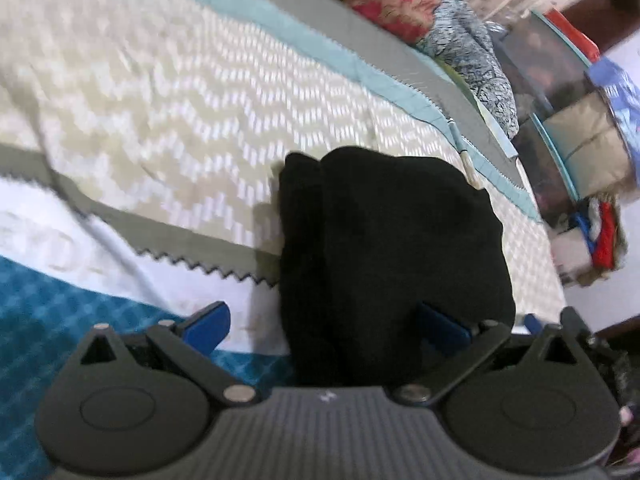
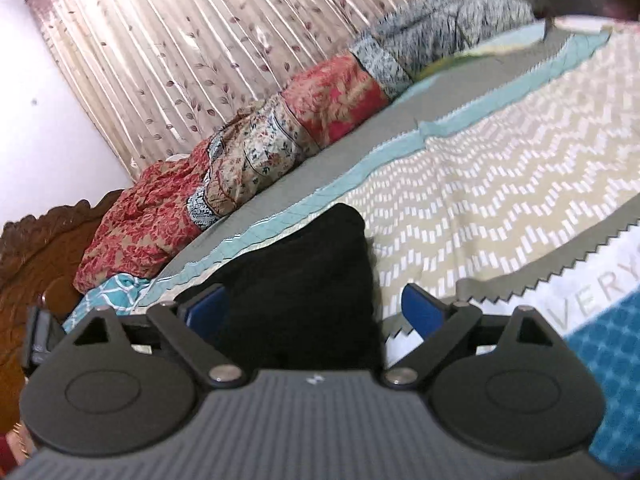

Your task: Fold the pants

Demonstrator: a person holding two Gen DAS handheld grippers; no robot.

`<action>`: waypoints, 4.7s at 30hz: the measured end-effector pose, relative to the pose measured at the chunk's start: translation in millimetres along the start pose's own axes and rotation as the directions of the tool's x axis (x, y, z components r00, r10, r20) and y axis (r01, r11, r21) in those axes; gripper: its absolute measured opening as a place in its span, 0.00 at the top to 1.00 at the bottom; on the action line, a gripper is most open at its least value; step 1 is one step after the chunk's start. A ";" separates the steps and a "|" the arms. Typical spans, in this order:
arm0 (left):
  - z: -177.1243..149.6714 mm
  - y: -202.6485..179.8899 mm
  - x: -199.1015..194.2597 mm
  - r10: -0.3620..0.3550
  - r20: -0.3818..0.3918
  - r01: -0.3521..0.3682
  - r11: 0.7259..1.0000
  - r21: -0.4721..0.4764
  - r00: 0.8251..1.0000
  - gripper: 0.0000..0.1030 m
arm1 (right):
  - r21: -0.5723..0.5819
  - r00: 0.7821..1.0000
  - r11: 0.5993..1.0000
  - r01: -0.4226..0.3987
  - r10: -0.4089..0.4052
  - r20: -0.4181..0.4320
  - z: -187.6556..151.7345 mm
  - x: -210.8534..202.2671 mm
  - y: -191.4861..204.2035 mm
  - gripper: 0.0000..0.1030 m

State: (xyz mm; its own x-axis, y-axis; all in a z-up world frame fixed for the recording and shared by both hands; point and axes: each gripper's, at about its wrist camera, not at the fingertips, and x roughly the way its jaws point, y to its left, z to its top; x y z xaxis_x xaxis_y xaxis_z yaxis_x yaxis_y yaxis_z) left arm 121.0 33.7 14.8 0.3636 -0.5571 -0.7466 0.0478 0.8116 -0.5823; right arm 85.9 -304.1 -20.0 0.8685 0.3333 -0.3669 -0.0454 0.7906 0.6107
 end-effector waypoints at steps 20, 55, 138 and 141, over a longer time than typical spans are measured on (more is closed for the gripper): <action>25.7 -33.8 -10.1 -0.182 0.116 0.169 0.979 0.117 0.976 0.48 | -0.023 0.935 0.961 -0.277 0.264 -0.236 25.8 65.0 50.1 0.50; 68.4 -81.5 -7.8 0.490 0.397 -0.586 0.793 0.166 0.776 0.03 | -0.201 0.979 0.964 0.176 -0.192 -0.068 27.4 120.0 103.5 0.00; -83.6 -57.6 -48.6 0.656 0.130 -0.668 0.720 0.187 0.743 0.00 | -0.073 0.940 0.976 0.207 -0.218 -0.264 -60.9 23.6 120.5 0.00; -83.4 -56.8 -50.1 0.659 0.136 -0.673 0.716 0.186 0.739 0.00 | -0.078 0.941 0.975 0.208 -0.221 -0.255 -60.2 23.1 122.2 0.00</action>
State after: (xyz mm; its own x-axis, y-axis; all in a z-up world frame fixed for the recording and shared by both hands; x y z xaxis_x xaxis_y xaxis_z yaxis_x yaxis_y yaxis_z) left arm 22.5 0.8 58.5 0.4273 0.1474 -0.8920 -0.0373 0.9887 0.1455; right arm 70.7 -168.9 3.9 0.7018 0.2700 -0.6593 0.0980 0.8800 0.4647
